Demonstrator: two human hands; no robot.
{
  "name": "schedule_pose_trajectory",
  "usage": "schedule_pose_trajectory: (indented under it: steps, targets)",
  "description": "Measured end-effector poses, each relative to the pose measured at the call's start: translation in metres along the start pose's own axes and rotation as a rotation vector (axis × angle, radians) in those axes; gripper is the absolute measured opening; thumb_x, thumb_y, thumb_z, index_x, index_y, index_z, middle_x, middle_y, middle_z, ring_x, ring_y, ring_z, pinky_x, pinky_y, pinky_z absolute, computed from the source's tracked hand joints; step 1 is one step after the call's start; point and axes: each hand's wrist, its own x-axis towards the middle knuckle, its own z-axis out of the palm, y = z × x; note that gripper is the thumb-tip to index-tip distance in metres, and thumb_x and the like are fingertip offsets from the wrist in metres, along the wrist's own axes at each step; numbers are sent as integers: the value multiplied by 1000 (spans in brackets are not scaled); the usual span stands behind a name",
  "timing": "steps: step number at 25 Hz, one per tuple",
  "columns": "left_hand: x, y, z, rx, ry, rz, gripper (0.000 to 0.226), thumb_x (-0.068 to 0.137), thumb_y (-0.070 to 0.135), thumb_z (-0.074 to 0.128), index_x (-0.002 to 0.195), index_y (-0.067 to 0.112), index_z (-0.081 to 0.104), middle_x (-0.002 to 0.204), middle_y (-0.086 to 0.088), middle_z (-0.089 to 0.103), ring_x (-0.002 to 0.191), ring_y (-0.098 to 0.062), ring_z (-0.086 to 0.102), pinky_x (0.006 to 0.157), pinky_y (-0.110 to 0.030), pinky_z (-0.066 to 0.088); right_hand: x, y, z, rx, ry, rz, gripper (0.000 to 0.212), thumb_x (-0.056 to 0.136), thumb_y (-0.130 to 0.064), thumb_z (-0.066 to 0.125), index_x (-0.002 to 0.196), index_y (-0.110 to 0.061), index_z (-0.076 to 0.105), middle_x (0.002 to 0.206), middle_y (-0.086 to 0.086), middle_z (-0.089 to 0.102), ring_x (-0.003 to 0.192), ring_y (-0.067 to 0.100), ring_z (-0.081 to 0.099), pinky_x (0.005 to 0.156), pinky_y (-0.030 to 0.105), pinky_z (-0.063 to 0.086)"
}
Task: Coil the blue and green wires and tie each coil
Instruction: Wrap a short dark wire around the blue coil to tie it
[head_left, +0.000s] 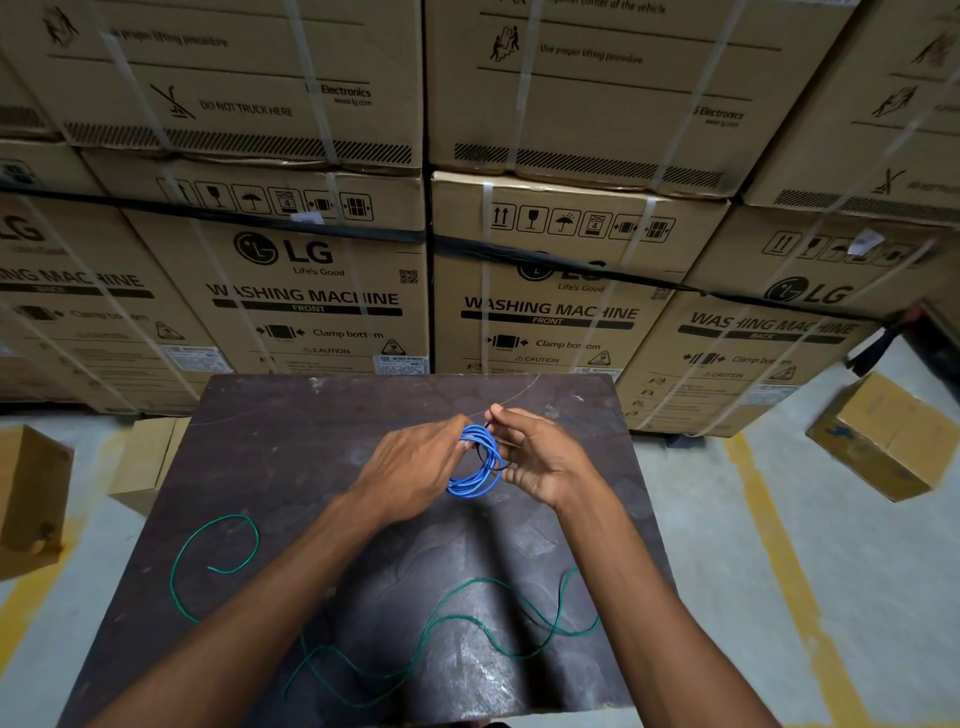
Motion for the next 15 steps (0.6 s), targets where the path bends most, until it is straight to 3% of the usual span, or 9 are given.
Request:
schedule_pose_trajectory:
  steps: [3, 7, 10, 15]
  targets:
    - [-1, -3, 3, 6, -16, -7, 17, 107, 35, 36, 109, 23, 48, 100, -2, 68, 90, -34, 63, 69, -42, 44, 2, 0, 2, -36, 29, -163, 16, 94, -13, 70, 79, -15, 68, 61, -5, 64, 58, 9, 56, 60, 25, 44]
    - [-4, -7, 8, 31, -43, -34, 22, 106, 38, 32, 106, 22, 47, 102, -3, 68, 94, -35, 63, 70, -43, 43, 6, -12, 1, -175, 99, -409, 24, 91, -3, 73, 72, -17, 70, 70, 0, 67, 62, 10, 59, 58, 24, 48]
    - [-4, -7, 7, 13, -36, -28, 21, 105, 39, 31, 107, 25, 47, 103, -2, 68, 93, -34, 63, 70, -43, 45, 6, -11, 4, -343, 122, -480, 18, 89, -4, 75, 76, -15, 71, 69, -3, 68, 65, 7, 61, 60, 20, 49]
    - [0, -8, 3, -50, -22, -52, 18, 106, 35, 35, 104, 21, 46, 99, -5, 64, 90, -34, 59, 73, -46, 47, 11, 0, 7, -401, 132, -563, 14, 88, -4, 77, 78, -14, 73, 71, -4, 71, 71, 7, 63, 64, 17, 49]
